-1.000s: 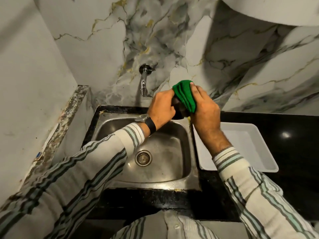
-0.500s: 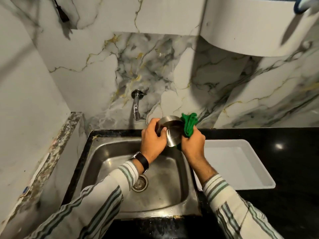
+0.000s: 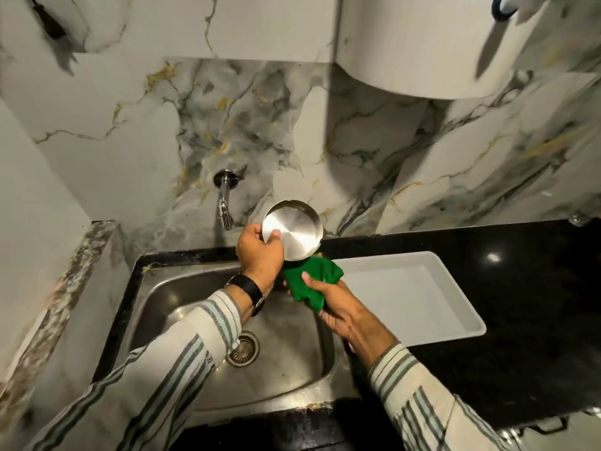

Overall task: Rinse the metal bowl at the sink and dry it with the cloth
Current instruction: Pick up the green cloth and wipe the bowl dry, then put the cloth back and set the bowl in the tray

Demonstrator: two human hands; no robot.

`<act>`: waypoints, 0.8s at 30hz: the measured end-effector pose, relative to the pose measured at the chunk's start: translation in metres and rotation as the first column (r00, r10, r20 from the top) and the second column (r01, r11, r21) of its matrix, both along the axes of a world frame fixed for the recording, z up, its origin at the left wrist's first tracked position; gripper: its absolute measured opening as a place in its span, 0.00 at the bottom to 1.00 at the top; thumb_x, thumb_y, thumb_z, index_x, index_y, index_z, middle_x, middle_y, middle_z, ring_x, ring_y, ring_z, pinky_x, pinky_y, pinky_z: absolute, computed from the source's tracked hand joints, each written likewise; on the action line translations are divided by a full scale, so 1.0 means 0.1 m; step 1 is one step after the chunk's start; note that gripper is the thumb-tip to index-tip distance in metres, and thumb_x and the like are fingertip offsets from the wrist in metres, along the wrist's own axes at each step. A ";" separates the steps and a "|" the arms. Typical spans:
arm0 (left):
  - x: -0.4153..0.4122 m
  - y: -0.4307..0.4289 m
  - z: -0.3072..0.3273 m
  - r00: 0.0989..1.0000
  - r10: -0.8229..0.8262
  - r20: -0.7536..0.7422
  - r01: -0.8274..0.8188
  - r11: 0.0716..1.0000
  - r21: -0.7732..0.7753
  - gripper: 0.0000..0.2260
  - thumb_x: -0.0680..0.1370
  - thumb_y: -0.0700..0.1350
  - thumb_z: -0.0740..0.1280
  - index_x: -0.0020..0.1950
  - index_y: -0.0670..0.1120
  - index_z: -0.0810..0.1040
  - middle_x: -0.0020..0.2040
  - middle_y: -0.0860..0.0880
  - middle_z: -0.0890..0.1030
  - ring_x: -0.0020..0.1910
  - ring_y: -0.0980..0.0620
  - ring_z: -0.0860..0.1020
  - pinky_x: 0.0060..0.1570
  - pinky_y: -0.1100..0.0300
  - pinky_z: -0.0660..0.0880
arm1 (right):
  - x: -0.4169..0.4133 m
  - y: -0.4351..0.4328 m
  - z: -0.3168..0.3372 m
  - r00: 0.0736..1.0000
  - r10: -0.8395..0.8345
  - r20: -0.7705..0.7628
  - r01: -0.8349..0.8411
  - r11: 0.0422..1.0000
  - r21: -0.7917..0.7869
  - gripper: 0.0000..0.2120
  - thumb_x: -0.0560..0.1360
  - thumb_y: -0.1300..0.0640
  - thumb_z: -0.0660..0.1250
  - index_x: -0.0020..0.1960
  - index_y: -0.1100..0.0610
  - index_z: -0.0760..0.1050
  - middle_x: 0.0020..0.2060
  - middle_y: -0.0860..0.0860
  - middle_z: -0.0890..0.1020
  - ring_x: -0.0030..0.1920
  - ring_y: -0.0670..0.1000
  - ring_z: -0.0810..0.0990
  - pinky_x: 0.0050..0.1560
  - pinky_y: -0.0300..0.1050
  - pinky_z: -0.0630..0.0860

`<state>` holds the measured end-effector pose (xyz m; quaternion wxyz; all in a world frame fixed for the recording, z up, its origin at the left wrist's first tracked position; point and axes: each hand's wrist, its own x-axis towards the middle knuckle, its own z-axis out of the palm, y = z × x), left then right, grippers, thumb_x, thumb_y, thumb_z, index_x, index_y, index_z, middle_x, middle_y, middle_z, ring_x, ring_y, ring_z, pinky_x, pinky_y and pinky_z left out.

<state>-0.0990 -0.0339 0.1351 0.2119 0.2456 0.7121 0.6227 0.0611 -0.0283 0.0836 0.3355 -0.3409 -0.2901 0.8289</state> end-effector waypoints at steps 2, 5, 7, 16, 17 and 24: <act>-0.02 0.02 -0.09 1.000 -0.006 0.029 0.007 0.999 -0.050 0.07 0.80 0.40 0.75 0.48 0.46 0.79 0.46 0.47 0.83 0.46 0.47 0.80 0.44 0.60 0.74 | 0.23 0.14 -0.12 0.996 -0.083 0.015 0.084 0.993 -0.080 0.14 0.86 0.62 0.63 0.70 0.66 0.76 0.64 0.70 0.80 0.52 0.63 0.85 0.52 0.56 0.86; -0.07 0.04 -0.21 0.999 0.001 0.035 0.003 0.994 -0.114 0.10 0.80 0.40 0.75 0.43 0.48 0.75 0.43 0.49 0.79 0.43 0.48 0.77 0.33 0.65 0.71 | 0.71 0.49 -0.27 0.949 -0.264 0.174 0.287 0.950 -0.124 0.21 0.87 0.59 0.61 0.78 0.64 0.68 0.69 0.67 0.78 0.49 0.60 0.83 0.37 0.52 0.87; -0.06 0.04 -0.29 0.999 0.001 0.043 0.005 0.988 -0.152 0.10 0.80 0.40 0.74 0.43 0.47 0.75 0.41 0.49 0.79 0.41 0.46 0.78 0.29 0.66 0.76 | 1.06 0.71 -0.32 0.903 -0.361 0.234 0.385 0.920 -0.068 0.22 0.89 0.59 0.58 0.81 0.66 0.65 0.62 0.68 0.80 0.42 0.58 0.85 0.30 0.48 0.86; 0.24 0.08 -0.77 0.992 -0.073 0.103 0.100 0.955 -0.281 0.15 0.80 0.40 0.74 0.39 0.49 0.72 0.41 0.49 0.78 0.44 0.45 0.80 0.46 0.47 0.89 | 2.27 1.28 -0.82 0.771 -0.522 0.365 0.575 0.817 -0.047 0.23 0.89 0.60 0.57 0.83 0.56 0.62 0.77 0.61 0.72 0.70 0.65 0.79 0.64 0.65 0.81; 0.29 0.10 -0.81 0.994 -0.075 0.074 0.093 0.955 -0.281 0.16 0.80 0.39 0.74 0.38 0.49 0.71 0.39 0.50 0.76 0.42 0.46 0.79 0.40 0.54 0.88 | 2.33 1.34 -0.91 0.759 -0.518 0.394 0.583 0.811 -0.058 0.23 0.89 0.61 0.58 0.83 0.56 0.63 0.78 0.62 0.72 0.75 0.65 0.75 0.71 0.68 0.75; 0.66 0.31 -1.18 0.959 -0.149 0.241 0.224 0.919 -0.324 0.06 0.82 0.39 0.74 0.58 0.39 0.82 0.57 0.42 0.85 0.56 0.40 0.86 0.43 0.42 0.90 | 2.39 1.63 -1.36 0.730 -0.464 0.501 0.577 0.812 -0.089 0.23 0.89 0.63 0.58 0.83 0.60 0.63 0.78 0.63 0.71 0.77 0.66 0.71 0.76 0.69 0.68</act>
